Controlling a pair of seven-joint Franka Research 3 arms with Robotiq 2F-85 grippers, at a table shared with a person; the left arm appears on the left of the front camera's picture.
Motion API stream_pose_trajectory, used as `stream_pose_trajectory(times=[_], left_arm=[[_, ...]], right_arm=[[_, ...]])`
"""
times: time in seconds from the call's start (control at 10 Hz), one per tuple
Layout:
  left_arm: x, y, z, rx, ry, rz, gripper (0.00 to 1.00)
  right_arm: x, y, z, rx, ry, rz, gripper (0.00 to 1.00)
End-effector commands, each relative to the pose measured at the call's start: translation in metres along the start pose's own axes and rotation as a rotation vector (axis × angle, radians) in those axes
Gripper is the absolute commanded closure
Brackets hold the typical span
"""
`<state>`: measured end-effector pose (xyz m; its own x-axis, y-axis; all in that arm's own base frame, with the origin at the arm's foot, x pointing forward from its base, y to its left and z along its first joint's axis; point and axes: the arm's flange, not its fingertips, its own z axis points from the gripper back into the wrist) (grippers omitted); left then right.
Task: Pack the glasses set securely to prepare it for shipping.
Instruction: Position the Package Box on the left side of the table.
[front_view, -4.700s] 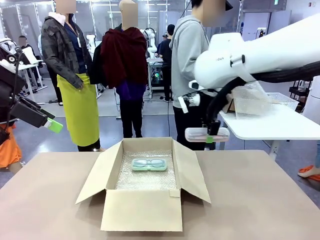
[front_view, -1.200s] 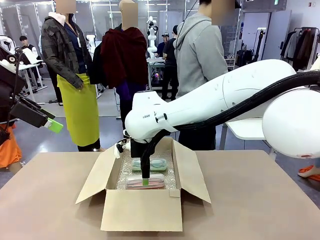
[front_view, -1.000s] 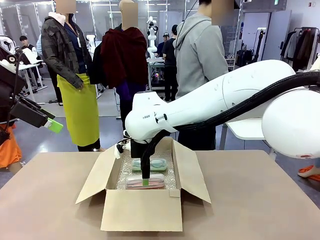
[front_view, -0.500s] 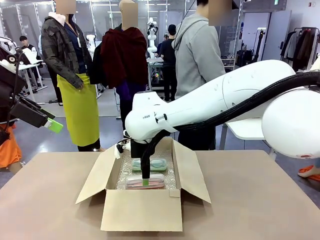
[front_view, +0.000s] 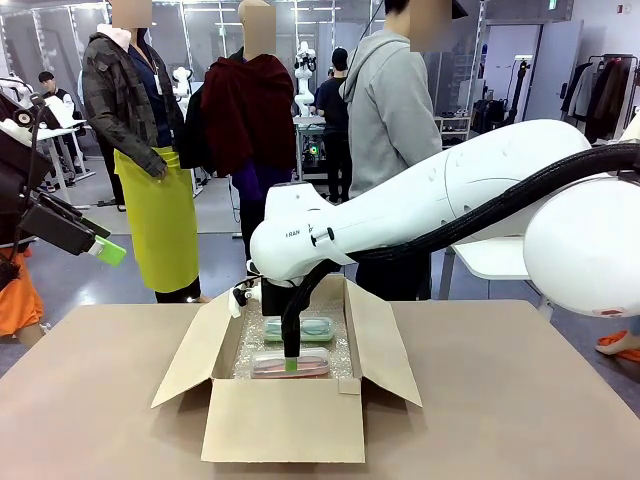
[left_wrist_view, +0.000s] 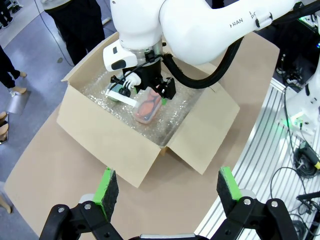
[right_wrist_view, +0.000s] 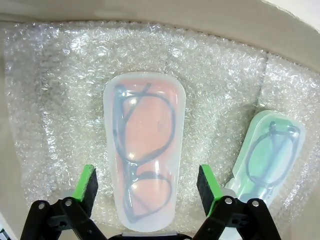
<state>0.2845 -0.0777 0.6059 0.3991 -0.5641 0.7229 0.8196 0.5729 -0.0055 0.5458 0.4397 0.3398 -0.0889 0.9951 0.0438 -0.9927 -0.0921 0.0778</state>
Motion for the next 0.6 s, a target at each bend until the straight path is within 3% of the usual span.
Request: stream_pose_trajectory(times=[0.0,0.2,0.5], left_arm=[[0.0,0.0,0.001,-0.004,-0.005,-0.004,0.0],[0.0,0.0,0.001,-0.004,-0.005,-0.004,0.0],[0.0,0.0,0.001,-0.004,-0.005,-0.004,0.0]], right_arm=[[0.0,0.009,0.015,-0.024,-0.007,-0.016,0.0],[-0.005,0.045,0.061,-0.078,0.019,-0.089,0.0],[-0.042,0.08,0.106,-0.134,0.006,-0.206,0.0]])
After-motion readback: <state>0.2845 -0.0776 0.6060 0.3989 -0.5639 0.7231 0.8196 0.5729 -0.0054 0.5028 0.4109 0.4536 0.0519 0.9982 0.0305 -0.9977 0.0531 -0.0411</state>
